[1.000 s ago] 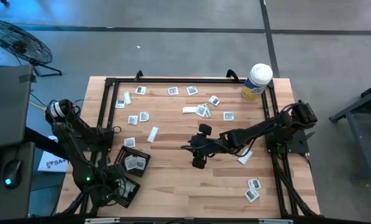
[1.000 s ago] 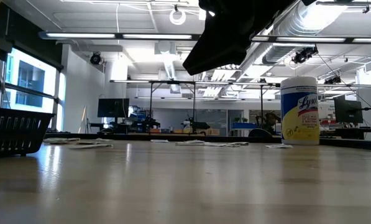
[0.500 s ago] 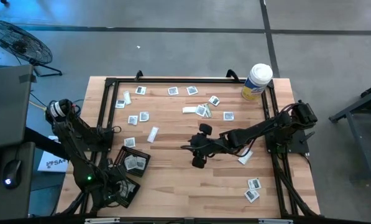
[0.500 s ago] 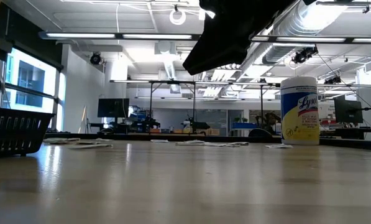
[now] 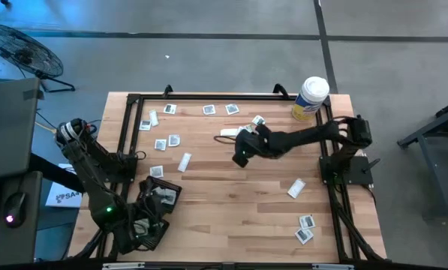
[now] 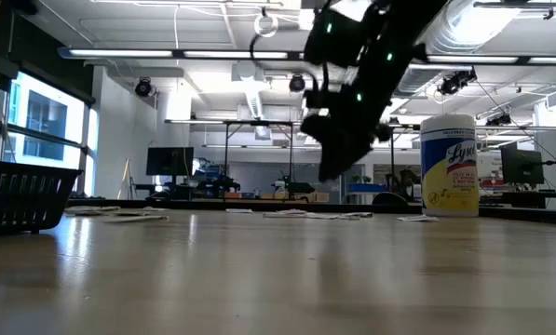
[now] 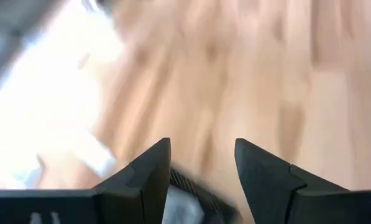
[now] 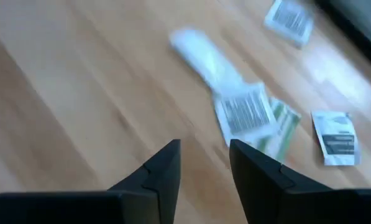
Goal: Pick & Place First Aid Supplies
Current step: Put the bandage into the bottom black bin
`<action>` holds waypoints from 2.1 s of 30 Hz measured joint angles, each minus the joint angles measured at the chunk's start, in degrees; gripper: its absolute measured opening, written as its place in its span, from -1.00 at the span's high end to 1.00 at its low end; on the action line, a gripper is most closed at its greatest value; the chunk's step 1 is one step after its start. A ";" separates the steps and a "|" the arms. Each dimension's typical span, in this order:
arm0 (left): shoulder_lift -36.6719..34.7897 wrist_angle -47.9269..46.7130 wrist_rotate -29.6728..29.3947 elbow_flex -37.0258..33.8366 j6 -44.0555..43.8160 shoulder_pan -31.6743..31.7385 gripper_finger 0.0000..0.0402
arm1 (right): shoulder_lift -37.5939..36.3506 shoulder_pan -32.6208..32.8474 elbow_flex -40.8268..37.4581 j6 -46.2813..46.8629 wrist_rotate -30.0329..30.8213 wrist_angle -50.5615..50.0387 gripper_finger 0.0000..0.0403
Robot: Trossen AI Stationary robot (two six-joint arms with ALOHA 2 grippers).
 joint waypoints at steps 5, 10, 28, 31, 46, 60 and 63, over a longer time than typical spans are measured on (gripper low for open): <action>0.00 -0.05 -6.58 0.00 5.90 3.83 0.13 | 2.08 -6.93 -0.02 -19.06 -16.06 -1.45 0.36; 0.00 2.05 -6.67 -0.51 7.50 7.72 0.13 | 2.09 -11.34 -0.02 -36.14 -17.45 -3.91 0.36; -0.02 6.23 -6.49 -3.45 7.64 11.31 0.13 | 3.79 -17.70 -3.70 -46.57 -21.36 -0.86 0.38; -0.01 7.15 -7.16 -3.45 7.68 11.33 0.13 | 3.79 -18.77 -3.76 -46.24 -22.67 -0.97 0.45; 6.40 20.86 -8.38 -3.45 24.43 12.90 0.13 | 3.22 -21.38 -3.61 -35.18 -27.13 -3.45 0.97; 8.35 40.18 -2.09 -3.39 41.53 22.99 0.13 | -7.95 -0.01 -3.78 -17.96 -27.80 -14.61 1.00; 10.31 46.22 1.07 -3.39 46.93 24.67 0.13 | -9.11 6.78 -3.76 -16.66 -27.83 -9.80 0.99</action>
